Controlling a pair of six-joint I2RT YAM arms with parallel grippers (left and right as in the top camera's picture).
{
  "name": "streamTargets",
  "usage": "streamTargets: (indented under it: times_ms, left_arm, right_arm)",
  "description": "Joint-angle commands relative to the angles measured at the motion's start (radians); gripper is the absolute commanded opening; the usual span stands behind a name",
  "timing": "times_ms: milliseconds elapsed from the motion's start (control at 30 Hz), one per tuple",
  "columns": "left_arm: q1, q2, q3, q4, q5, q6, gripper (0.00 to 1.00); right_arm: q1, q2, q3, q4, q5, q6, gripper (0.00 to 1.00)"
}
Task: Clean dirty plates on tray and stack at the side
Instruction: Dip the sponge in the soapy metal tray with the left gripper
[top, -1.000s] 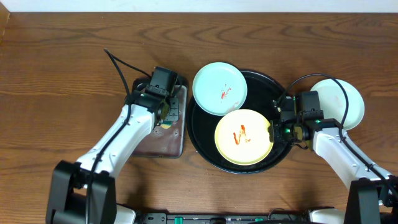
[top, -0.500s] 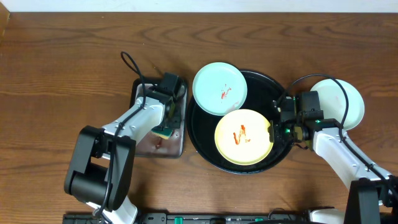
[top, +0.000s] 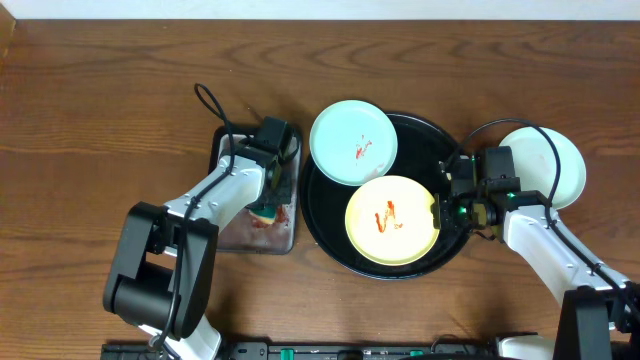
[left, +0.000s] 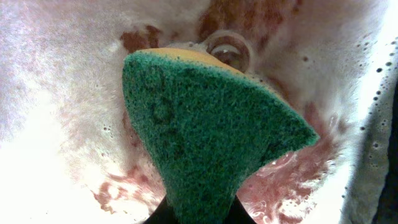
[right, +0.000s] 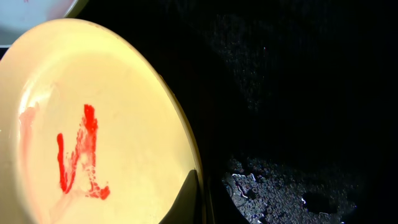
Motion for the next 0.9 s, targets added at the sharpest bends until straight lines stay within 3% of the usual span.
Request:
streamTargets:
  times_ms: [0,67,133,167,300,333,433,767,867]
  left_arm:
    - [0.021,-0.028,0.004,-0.008,0.008,-0.002,0.08]
    - [0.035,-0.053,0.005,-0.006,0.008,-0.002,0.46]
    - [0.049,-0.08,0.005,-0.01,0.035,-0.002,0.63]
    - [0.051,-0.084,0.005,-0.011,0.055,-0.002,0.65]
    - [0.052,-0.084,0.005,-0.011,0.145,-0.002,0.64]
    - [0.052,-0.084,0.005,-0.011,0.153,-0.002,0.6]
    - [0.052,-0.084,0.005,-0.025,0.158,-0.027,0.36]
    - [0.052,-0.049,-0.074,0.003,0.158,-0.043,0.29]
    - [0.053,-0.038,-0.093,0.024,0.158,-0.043,0.19]
  right_arm:
    - [0.006,0.004,-0.002,0.001,-0.001,0.016,0.01]
    - [0.006,0.004,-0.002,0.001,-0.001,0.016,0.01]
    - [0.006,0.004,-0.002,0.001,-0.001,0.016,0.01]
    - [0.006,0.004,-0.002,0.001,-0.001,0.016,0.01]
    - [0.006,0.004,-0.002,0.002,-0.001,0.016,0.01]
    - [0.006,0.004,-0.002,0.002,-0.001,0.016,0.01]
    - [0.006,0.004,-0.002,0.001,-0.001,0.016,0.01]
    - [0.006,0.004,-0.002,0.002,-0.001,0.016,0.01]
    - [0.006,0.004,-0.002,0.001,-0.001,0.016,0.01]
